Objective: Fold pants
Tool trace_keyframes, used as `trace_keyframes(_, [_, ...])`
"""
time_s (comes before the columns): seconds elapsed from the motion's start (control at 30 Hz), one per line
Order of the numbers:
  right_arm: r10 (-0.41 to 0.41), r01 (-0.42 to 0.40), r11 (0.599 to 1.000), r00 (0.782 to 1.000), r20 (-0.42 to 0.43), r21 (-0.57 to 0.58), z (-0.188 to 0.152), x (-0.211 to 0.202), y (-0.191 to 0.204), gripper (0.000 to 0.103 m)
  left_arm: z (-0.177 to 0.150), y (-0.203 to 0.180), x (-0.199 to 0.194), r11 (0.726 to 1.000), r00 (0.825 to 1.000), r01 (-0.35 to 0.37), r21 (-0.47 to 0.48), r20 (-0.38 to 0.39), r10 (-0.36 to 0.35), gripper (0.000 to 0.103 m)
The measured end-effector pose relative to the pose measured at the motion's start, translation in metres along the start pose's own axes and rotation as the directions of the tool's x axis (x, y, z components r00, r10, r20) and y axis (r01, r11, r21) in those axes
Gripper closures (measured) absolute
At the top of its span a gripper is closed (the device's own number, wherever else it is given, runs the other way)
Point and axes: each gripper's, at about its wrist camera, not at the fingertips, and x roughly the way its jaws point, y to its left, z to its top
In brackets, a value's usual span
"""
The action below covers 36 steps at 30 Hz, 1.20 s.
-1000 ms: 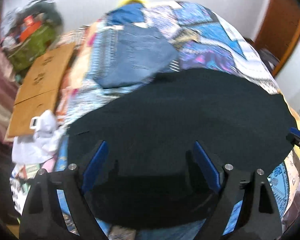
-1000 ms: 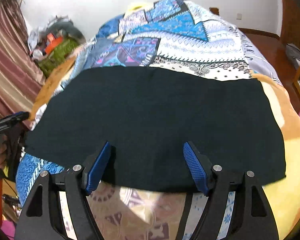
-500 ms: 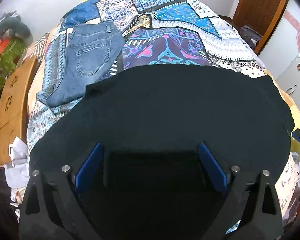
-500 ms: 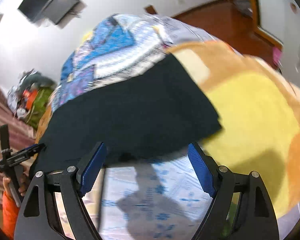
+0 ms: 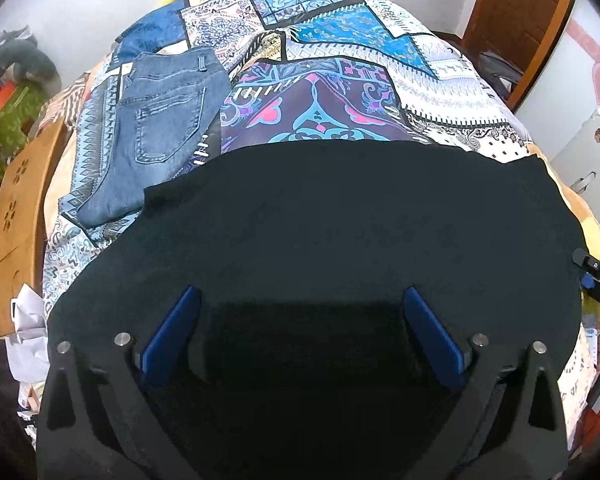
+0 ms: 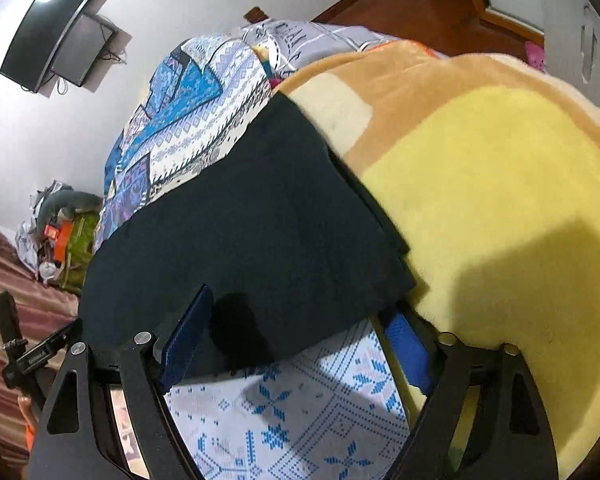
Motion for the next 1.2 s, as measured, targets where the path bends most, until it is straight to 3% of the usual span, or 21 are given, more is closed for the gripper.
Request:
trace_keyframes(0.13, [-0.014,0.013,1.000,0.999,0.039,0.025,0.000,-0.005,-0.010,0.057,-0.005,-0.005,-0.007,1.000,1.000,-0.022,0.022,0.022,0.021,0.000])
trace_keyframes(0.2, [-0.037,0.035,0.999,0.998,0.056,0.026,0.003,-0.006,-0.016,0.081,-0.009,-0.008,-0.012,0.999,0.999,-0.022,0.031,0.032,0.021,0.000])
trace_keyframes(0.37, [-0.051,0.053,0.998,0.994,0.096,-0.021,0.007,-0.016,-0.008,0.093,-0.021,-0.015,-0.034,0.997,0.996,-0.036,0.070,0.086,0.030,0.000])
trace_keyframes(0.57, [-0.021,0.043,0.993,0.980,0.198,-0.112,0.022,-0.046,0.027,0.095,-0.028,-0.007,-0.061,0.999,0.990,-0.014,0.037,0.143,0.009,0.000])
trace_keyframes(0.8, [0.108,-0.033,0.964,0.955,0.277,-0.265,0.043,-0.086,0.100,0.095,-0.033,0.016,-0.084,0.998,0.977,-0.052,-0.026,0.208,0.056,0.000])
trace_keyframes(1.03, [0.245,-0.101,0.897,0.924,0.295,-0.431,0.044,-0.101,0.186,0.095,-0.050,0.048,-0.100,0.995,0.968,-0.041,-0.095,0.243,0.063,0.000])
trace_keyframes(1.2, [0.307,-0.148,0.841,0.922,0.235,-0.520,0.033,-0.078,0.243,0.095,-0.066,0.074,-0.108,0.990,0.965,-0.049,-0.136,0.249,0.082,0.000])
